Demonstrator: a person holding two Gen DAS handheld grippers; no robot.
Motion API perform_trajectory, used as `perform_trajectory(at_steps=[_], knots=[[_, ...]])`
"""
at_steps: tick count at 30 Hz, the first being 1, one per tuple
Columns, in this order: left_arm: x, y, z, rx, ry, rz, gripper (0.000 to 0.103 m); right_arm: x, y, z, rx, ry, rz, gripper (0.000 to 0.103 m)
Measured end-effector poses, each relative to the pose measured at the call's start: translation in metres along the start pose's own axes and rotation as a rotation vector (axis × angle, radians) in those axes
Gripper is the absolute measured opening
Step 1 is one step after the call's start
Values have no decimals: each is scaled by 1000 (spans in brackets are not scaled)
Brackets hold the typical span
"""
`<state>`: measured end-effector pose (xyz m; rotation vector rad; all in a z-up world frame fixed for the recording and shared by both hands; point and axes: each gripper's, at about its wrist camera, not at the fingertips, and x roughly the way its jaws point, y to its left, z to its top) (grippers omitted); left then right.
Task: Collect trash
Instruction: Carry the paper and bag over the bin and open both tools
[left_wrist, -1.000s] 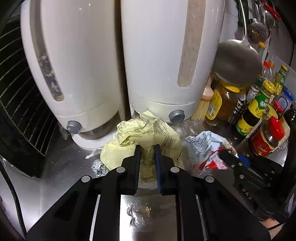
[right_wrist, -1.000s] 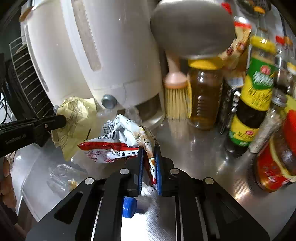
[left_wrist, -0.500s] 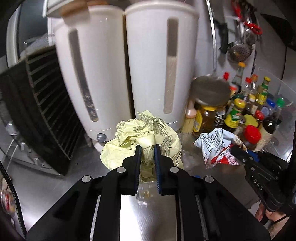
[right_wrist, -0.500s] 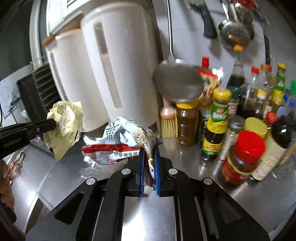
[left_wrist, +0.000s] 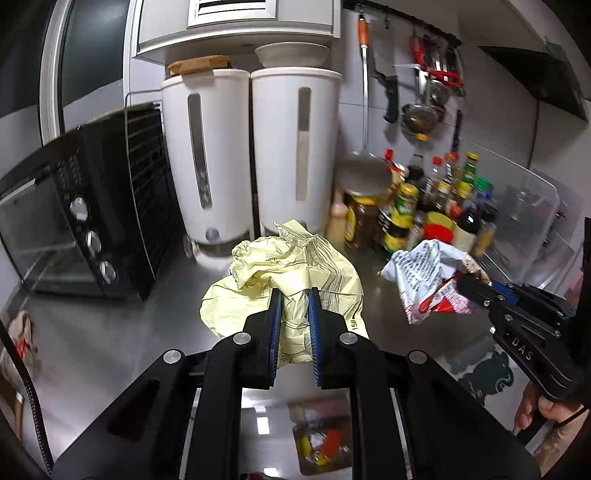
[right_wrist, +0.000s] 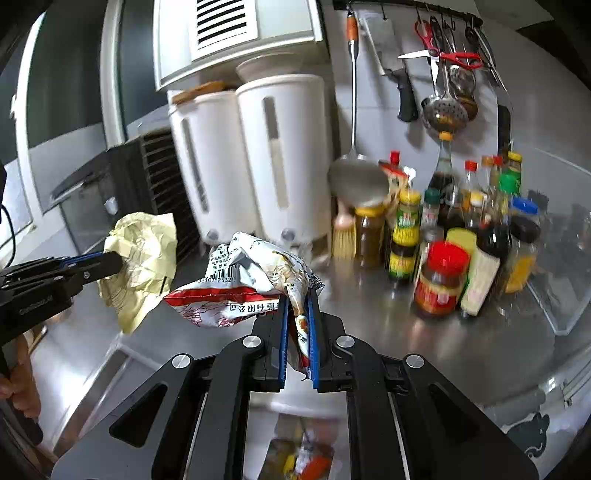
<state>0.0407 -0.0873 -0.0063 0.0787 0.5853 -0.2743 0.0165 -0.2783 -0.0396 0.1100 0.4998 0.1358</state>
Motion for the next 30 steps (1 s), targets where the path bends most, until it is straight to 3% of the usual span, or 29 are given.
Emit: perform_trajectory(at_steps=[6,12,21,30], knots=[[-15,-2,-59,5,10,-52,13,-25,8,-60,-16,55,11,11],[7,-4,-130,-19,76,-93,13,-13,4,-128,9,169,9,11],[107,0,-256,-66,370,-105,13,56,-19,-237,102,384,-46,11],[185,1,-336,-102,554,-123,13,133,-40,-321,211,560,-95,11]])
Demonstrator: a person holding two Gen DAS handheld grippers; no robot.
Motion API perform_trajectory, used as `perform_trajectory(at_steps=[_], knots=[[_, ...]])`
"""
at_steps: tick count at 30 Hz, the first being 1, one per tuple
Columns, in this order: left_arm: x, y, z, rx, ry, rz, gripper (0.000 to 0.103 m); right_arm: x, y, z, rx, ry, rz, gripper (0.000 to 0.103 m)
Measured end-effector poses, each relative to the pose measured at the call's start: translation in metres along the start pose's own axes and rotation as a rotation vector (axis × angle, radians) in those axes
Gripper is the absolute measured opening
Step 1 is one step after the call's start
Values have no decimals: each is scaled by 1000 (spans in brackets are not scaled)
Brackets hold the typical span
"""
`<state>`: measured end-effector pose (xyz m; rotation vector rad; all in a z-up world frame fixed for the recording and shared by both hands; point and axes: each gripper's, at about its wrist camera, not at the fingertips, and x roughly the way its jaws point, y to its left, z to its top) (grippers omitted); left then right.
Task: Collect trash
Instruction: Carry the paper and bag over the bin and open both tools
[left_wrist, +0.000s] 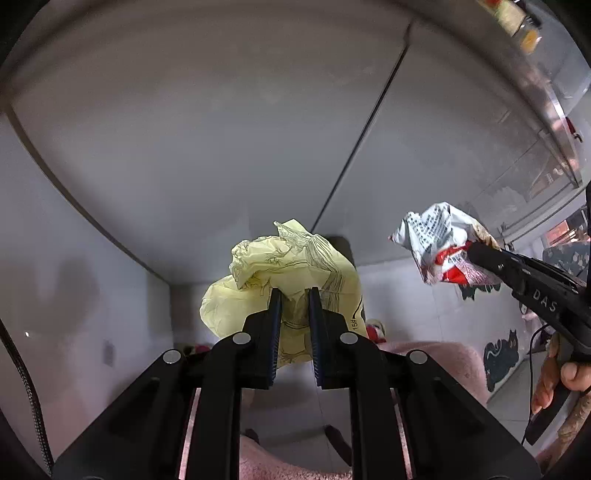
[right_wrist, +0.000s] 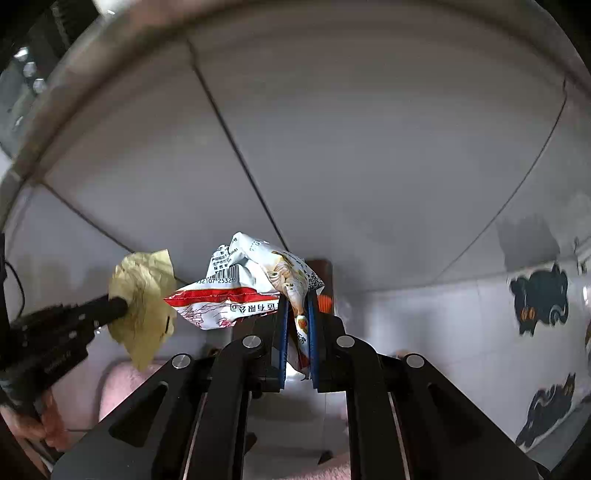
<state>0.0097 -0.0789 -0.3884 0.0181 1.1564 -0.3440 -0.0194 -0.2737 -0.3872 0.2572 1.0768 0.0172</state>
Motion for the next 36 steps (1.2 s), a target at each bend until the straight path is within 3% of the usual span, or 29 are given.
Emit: perform_trajectory(at_steps=[7,14,23,25,27,34,36], knots=[[78,7,-8,-24,133,-30,13,68,-6,2,46,113,0,11],[127,4,-6,21,202,-16,13,130,-14,4,110,229,30,11],[165,0,2,7,264,-29,18,158,-14,17,151,287,45,15],[163,2,4,0,263,-33,20,157,-13,20,153,286,47,20],[162,3,5,-6,257,-35,27,155,-14,24,154,274,51,46],[137,-3,8,-18,196,-16,58,132,-14,31,144,221,43,50],[122,-5,10,-9,166,6,68,123,-12,33,141,200,36,62]])
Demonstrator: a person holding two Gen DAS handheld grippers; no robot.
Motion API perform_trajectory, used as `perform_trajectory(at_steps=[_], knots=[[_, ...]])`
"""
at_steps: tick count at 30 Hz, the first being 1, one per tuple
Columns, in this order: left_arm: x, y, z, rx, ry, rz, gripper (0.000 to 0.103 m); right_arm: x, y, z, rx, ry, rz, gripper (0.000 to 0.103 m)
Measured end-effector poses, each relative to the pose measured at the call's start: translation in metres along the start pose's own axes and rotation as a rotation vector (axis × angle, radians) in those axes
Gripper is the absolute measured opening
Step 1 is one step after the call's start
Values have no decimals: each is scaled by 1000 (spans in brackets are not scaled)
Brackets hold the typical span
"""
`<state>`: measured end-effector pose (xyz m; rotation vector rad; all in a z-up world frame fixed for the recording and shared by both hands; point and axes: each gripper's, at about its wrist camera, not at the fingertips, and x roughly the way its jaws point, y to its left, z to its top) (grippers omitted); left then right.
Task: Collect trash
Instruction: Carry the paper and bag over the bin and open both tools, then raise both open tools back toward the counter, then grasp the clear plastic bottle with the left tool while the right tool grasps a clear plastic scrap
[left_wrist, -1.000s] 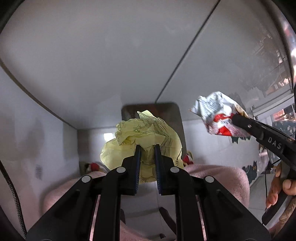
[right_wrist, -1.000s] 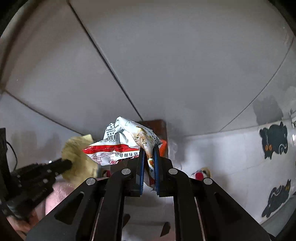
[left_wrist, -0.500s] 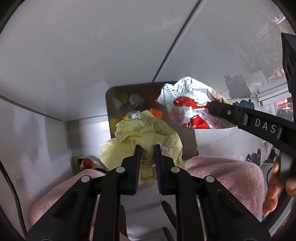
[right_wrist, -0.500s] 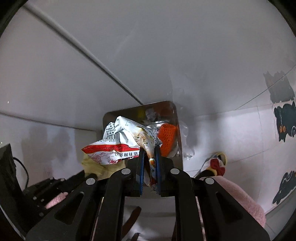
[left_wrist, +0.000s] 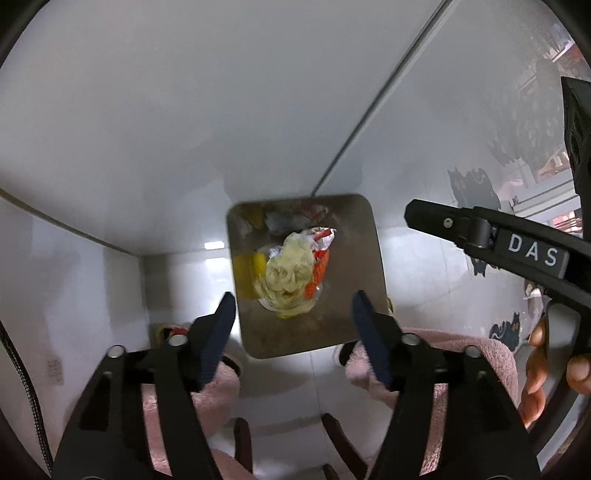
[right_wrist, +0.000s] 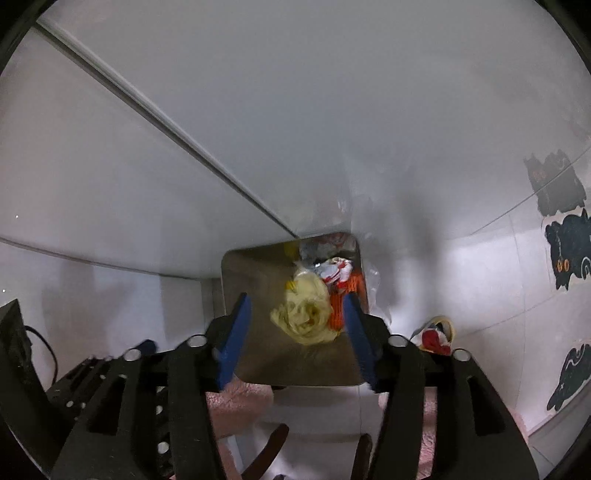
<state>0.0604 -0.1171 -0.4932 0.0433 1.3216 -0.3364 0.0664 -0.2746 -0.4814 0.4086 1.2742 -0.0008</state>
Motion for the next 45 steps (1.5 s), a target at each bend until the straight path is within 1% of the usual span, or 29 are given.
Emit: perform_trajectory(at_steps=[3,4,5,7,9,14,19,22,25,27,29,31,35,37,41,45], knots=[[-20,-2,-2,14,-38,19,77,-23,5,-1,-21,-56,-24,75],[-30,-3,-4,22,-55,28,79,-35,8,-3,-30,-82,-33,78],[-38,-4,-6,28,-69,33,81,-41,8,-4,-36,-99,-37,83],[-54,-6,-9,32,-93,37,86,-62,13,-6,-52,-138,-49,86],[-70,-6,-14,33,-116,41,91,-77,16,-9,-63,-160,-44,93],[-109,3,-20,23,-186,60,94,-120,24,-17,-99,-228,-27,94],[-169,8,-27,14,-292,57,94,-169,37,-23,-120,-306,11,94],[-205,9,-26,12,-362,65,94,-206,45,-24,-134,-375,30,94],[-240,12,-22,-6,-433,79,94,-233,53,-22,-153,-426,43,94],[-259,15,-17,-22,-458,69,94,-250,57,-18,-165,-455,47,94],[-274,18,-12,-29,-476,62,94,-264,61,-11,-180,-480,51,94],[-291,21,-2,-36,-506,80,94,-275,63,-6,-191,-495,49,94],[-314,22,18,-41,-535,96,94,-297,68,17,-207,-524,52,94],[-324,22,32,-34,-544,100,94,-307,70,33,-211,-542,52,94],[-334,19,55,-13,-558,103,94,-317,75,62,-206,-561,50,94],[-342,22,83,-24,-569,103,94,-318,83,92,-208,-559,50,94]])
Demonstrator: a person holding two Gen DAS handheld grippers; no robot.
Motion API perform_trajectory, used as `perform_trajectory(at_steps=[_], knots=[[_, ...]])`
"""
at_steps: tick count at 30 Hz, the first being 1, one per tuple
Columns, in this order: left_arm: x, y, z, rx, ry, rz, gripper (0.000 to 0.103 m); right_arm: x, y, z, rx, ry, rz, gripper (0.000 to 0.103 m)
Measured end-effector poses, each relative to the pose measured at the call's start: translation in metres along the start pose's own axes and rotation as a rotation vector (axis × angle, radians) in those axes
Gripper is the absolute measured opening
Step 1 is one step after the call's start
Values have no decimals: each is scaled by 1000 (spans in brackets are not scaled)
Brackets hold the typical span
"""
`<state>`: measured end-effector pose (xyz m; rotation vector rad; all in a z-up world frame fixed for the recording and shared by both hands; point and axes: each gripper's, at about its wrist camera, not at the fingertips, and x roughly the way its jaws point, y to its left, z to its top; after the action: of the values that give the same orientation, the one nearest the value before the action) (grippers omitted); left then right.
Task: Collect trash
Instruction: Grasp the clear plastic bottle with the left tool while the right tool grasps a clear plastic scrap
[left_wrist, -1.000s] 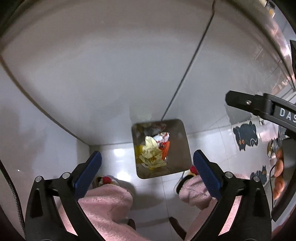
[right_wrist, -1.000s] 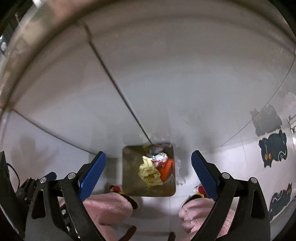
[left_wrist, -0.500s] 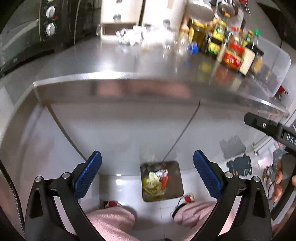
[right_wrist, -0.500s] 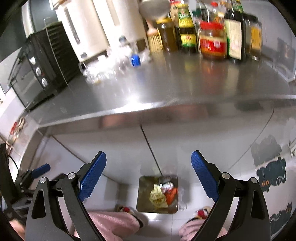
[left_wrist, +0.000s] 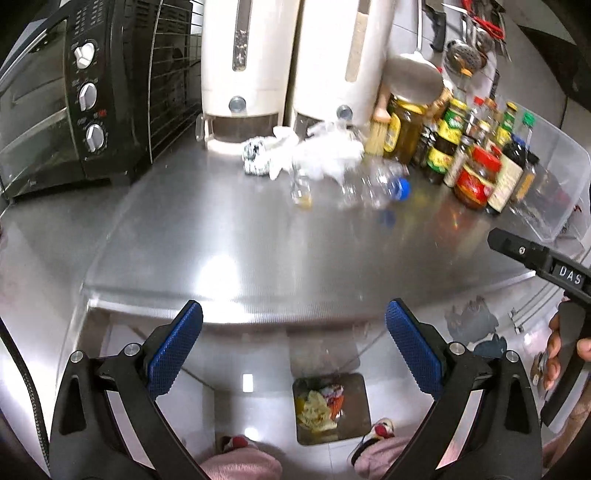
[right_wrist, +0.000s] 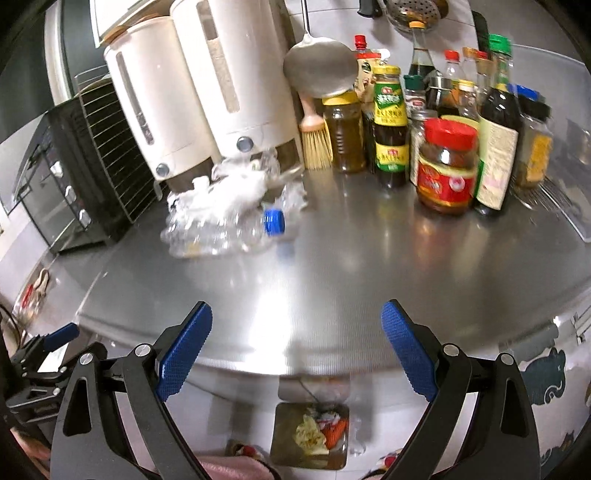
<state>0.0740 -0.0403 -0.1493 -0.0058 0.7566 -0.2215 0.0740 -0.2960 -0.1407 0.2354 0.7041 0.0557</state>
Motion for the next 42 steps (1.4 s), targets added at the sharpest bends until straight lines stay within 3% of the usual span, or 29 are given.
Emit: perform_trajectory(at_steps=[8,14,20,25,30,32,33,34,39,42], knots=[[29,-6,61,63,-9,3,94,50,-2,49,37,17,-29,93],[56,-20,93,171,-7,-20,95,87,-1,79,73,42,-14,78],[86,-28,121,195,3,-24,95,123,6,102,76,81,-10,53],[107,-31,141,201,5,-37,95,149,3,113,90,104,3,52],[122,-37,151,222,13,-59,95,176,-2,116,104,143,8,52],[127,-39,151,231,25,-70,95,186,-5,113,131,172,53,51],[129,-40,150,234,31,-78,95,189,-5,112,134,183,70,39],[132,-41,149,238,39,-85,95,193,-2,110,120,198,81,33],[141,-45,145,252,70,-101,95,189,2,110,58,176,65,17],[142,-50,140,262,91,-135,95,181,-1,111,37,162,13,16]])
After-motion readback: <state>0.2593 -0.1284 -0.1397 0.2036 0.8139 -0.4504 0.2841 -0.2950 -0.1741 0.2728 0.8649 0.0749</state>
